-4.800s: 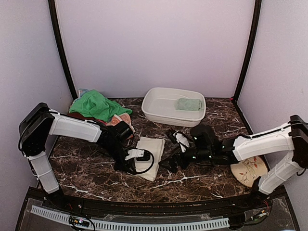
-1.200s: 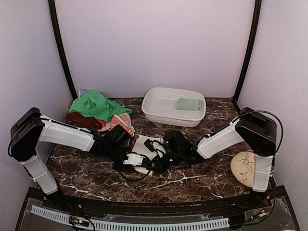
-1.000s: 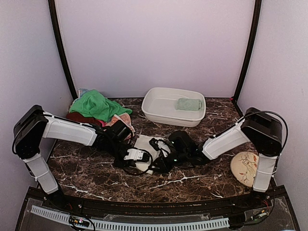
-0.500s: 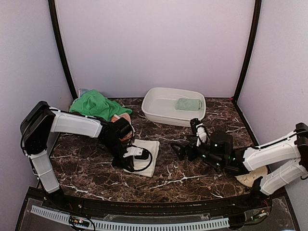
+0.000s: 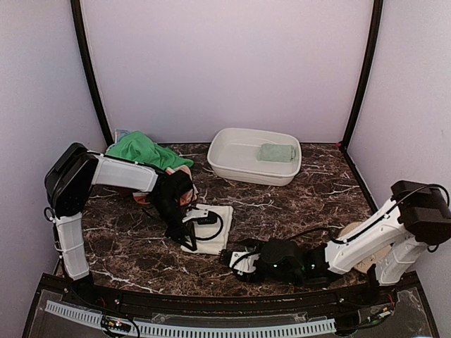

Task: Roll the towels
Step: Roll the towel at the center of the board.

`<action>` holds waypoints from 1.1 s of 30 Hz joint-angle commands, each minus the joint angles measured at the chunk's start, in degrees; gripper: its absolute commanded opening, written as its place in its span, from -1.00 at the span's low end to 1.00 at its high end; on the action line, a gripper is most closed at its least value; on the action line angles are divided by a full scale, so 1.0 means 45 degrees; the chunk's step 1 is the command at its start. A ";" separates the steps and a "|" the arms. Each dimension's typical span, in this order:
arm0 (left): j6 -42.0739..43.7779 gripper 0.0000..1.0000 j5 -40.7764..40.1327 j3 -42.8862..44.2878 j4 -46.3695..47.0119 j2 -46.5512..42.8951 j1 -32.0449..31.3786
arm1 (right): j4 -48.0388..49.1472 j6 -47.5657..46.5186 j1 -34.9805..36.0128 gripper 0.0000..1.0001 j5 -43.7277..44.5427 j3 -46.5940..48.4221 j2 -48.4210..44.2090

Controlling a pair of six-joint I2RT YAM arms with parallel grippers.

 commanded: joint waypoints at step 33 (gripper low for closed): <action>-0.0646 0.27 -0.0696 -0.3872 0.3623 -0.4336 0.1485 | -0.3015 0.0251 -0.1993 -1.00 -0.4651 0.4741 0.4714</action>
